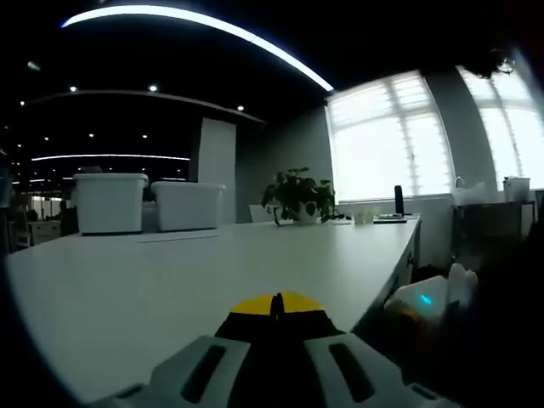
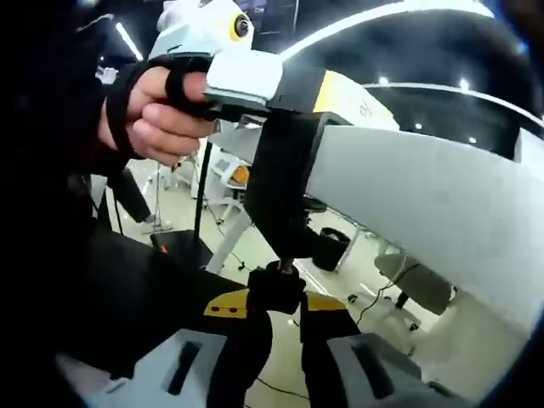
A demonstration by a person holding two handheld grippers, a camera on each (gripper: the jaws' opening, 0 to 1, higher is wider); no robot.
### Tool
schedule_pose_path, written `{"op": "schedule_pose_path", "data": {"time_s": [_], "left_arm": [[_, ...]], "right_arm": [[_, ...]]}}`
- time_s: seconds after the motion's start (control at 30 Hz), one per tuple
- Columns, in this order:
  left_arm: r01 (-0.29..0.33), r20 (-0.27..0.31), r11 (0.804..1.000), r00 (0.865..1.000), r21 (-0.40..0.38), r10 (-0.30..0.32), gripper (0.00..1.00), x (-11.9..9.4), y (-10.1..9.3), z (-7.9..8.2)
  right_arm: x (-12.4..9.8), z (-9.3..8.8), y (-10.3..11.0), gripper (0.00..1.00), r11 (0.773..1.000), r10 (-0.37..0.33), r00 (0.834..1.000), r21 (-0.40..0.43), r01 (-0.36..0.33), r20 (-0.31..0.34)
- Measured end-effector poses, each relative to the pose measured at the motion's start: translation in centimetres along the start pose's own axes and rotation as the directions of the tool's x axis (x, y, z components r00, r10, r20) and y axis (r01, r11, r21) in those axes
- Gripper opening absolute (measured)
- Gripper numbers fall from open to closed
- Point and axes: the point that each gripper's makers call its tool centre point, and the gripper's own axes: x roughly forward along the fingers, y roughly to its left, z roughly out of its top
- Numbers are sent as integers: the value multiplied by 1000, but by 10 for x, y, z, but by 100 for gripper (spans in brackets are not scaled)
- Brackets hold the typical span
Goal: Clamp the fixed fixture on the desktop, loosen the retaining clip, secure it to the edge of the desk, and tighten the retaining clip.
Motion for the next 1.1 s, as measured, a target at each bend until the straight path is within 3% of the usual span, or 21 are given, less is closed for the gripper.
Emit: {"op": "schedule_pose_path", "data": {"time_s": [0.13, 0.23, 0.33, 0.43, 0.53, 0.63, 0.67, 0.73, 0.77, 0.8, 0.9, 0.93, 0.97, 1.0, 1.03, 1.1], "left_arm": [[-9, -5, 1000, 1000, 1, 9, 1, 0, 1, 0], [-10, -4, 1000, 1000, 1, 10, 1, 1, 1, 0], [-6, -2, 1000, 1000, -1, 6, 1, 1, 1, 0], [1, 4, 1000, 1000, -3, -1, 1, 2, 1, 0], [4, 18, 1000, 1000, -9, -4, 1, 2, 1, 0], [8, 31, 1000, 999, -13, -8, 1, 2, 1, 1], [9, 36, 1000, 999, -15, -9, 1, 2, 0, 1], [13, 43, 1000, 999, -17, -12, 1, 2, 0, 2], [14, 45, 1000, 999, -18, -13, 1, 2, 0, 2], [16, 47, 1000, 999, -18, -15, 1, 2, 0, 2], [20, 51, 1000, 999, -20, -19, 1, 2, 0, 3], [23, 53, 1000, 998, -20, -22, 1, 2, -1, 3], [26, 56, 999, 998, -21, -25, 1, 2, -1, 3], [28, 59, 999, 998, -22, -27, 1, 1, -1, 3], [31, 59, 999, 998, -22, -29, 1, 1, -1, 3], [32, 59, 999, 998, -22, -30, 1, 1, -1, 3]], "right_arm": [[2, 1, -1, 19, 997, -18, 999, 76, 15, 35], [1, -2, -2, 20, 995, -65, 997, 77, 61, 45], [-4, -2, -4, 30, 987, -116, 992, 120, 110, 46], [-13, -3, -7, 35, 957, -238, 971, 179, 231, 22], [-14, 4, -6, 36, 879, -409, 912, 273, 391, 12], [-13, 4, -4, 35, 811, -532, 845, 259, 524, -43], [-13, 6, -6, 36, 768, -586, 808, 281, 576, -58], [-11, 8, -10, 38, 715, -656, 751, 257, 650, -76], [-10, 5, -12, 39, 675, -688, 718, 270, 687, -107], [-7, 3, -12, 38, 654, -699, 704, 289, 700, -124], [1, 6, -13, 36, 636, -711, 690, 294, 714, -136], [1, 4, -15, 36, 621, -721, 676, 292, 728, -153], [-4, -2, -17, 36, 584, -741, 645, 294, 757, -187], [-6, -6, -18, 36, 567, -745, 633, 300, 767, -210], [-7, -10, -18, 35, 556, -744, 629, 314, 769, -225], [-6, -10, -20, 30, 562, -741, 636, 318, 764, -218]]}}
